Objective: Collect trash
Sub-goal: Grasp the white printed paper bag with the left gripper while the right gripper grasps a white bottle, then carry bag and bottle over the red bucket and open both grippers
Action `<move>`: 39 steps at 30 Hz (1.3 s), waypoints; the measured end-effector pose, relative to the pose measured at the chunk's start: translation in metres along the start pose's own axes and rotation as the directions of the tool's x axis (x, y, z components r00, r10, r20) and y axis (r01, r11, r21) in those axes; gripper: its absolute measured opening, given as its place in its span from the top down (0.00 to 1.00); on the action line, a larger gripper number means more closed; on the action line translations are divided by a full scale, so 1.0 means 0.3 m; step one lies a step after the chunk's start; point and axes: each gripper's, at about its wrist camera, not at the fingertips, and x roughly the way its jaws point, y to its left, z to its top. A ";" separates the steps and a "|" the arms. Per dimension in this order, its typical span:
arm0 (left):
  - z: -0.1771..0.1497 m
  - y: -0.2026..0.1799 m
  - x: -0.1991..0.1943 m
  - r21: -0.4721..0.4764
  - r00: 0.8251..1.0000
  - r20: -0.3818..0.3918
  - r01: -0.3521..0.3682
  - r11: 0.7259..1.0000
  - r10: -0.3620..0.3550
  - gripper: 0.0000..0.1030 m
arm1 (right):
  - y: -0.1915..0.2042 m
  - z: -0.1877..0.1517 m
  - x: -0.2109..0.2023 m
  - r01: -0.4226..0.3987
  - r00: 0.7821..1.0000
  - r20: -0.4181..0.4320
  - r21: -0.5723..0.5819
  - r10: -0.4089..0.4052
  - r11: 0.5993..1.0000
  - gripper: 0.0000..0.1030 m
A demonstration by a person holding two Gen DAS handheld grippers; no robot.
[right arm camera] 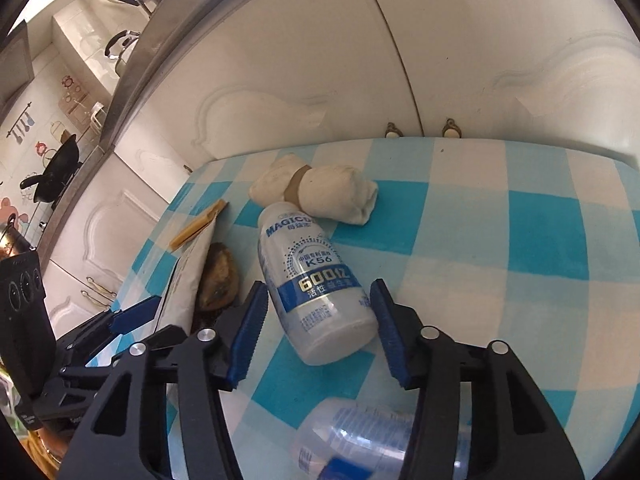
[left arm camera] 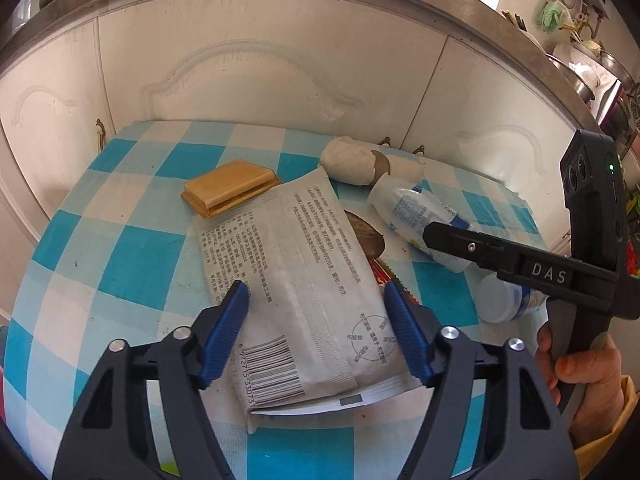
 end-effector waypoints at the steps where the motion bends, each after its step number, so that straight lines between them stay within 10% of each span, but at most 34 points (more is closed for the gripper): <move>1: 0.000 -0.004 -0.005 0.006 1.000 0.003 0.001 1.000 -0.001 0.39 | 0.002 -0.009 -0.002 -0.006 1.000 0.005 0.004 0.006 1.000 0.51; 14: -0.032 0.003 -0.065 0.003 0.998 0.018 0.063 0.998 -0.063 0.80 | 0.095 -0.100 -0.023 -0.060 0.998 0.000 0.007 0.060 0.998 0.56; 28: -0.073 0.040 -0.097 0.007 0.998 -0.001 0.062 0.998 -0.062 0.81 | 0.060 -0.183 -0.338 -0.087 0.965 0.259 0.140 0.049 0.986 0.56; 30: -0.074 0.055 -0.109 -0.004 0.996 -0.010 0.087 0.996 -0.087 0.75 | 0.038 -0.207 -0.388 -0.057 0.961 0.275 0.157 0.012 0.986 0.56; 34: -0.070 0.071 -0.147 -0.014 0.998 0.028 0.058 0.998 -0.058 0.13 | -0.012 -0.272 -0.461 0.066 0.954 0.279 0.171 -0.113 0.983 0.56; 39: -0.038 0.059 -0.139 0.093 0.991 0.068 -0.123 0.988 0.117 0.08 | -0.109 -0.337 -0.492 0.170 0.940 0.254 0.238 -0.230 0.956 0.56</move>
